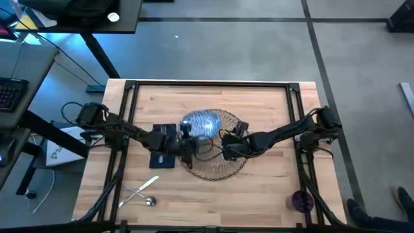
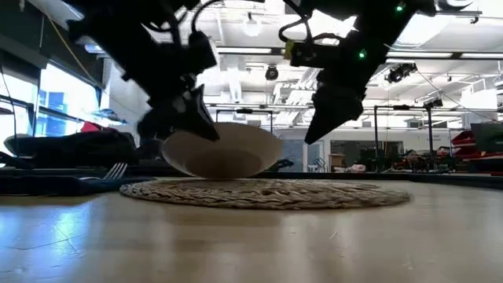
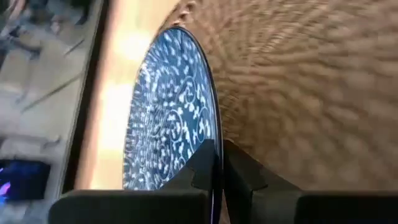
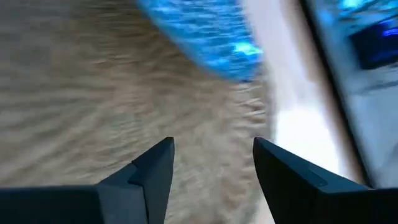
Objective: Set table place
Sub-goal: Put the blue plate on the brown placemat
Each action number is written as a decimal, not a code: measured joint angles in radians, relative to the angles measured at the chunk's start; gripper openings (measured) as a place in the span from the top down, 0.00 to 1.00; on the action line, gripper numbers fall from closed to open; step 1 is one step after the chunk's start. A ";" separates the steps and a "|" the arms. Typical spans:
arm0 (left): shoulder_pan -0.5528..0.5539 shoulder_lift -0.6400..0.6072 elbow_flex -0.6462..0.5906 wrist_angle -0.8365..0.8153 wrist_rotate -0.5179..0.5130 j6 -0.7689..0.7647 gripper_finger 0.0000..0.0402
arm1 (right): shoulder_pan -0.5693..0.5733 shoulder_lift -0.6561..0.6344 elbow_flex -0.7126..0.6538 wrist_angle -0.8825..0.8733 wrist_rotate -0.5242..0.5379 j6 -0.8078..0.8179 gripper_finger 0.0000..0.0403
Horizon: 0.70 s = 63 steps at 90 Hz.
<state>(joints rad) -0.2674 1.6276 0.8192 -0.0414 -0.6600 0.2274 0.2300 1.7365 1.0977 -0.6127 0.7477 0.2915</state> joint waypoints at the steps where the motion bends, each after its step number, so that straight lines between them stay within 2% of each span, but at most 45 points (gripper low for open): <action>1: -0.006 0.000 0.000 0.004 -0.004 0.003 1.00 | 0.001 -0.002 0.000 -0.005 0.008 0.002 0.53; 10: -0.056 0.000 -0.002 0.055 -0.026 0.055 1.00 | 0.007 -0.021 0.000 -0.028 0.059 0.040 0.53; 38: -0.140 0.029 -0.001 0.196 -0.003 0.213 1.00 | 0.026 -0.064 0.001 -0.035 0.041 0.104 0.53; 51: -0.149 0.093 -0.001 0.231 0.026 0.222 1.00 | 0.047 -0.064 0.001 -0.038 -0.009 0.175 0.53; 63: -0.160 0.184 0.006 0.380 -0.009 0.273 1.00 | 0.089 -0.062 0.001 -0.038 -0.062 0.262 0.53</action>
<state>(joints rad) -0.4269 1.8120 0.8250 0.3389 -0.6687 0.5001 0.3193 1.6741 1.0985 -0.6504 0.6858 0.5535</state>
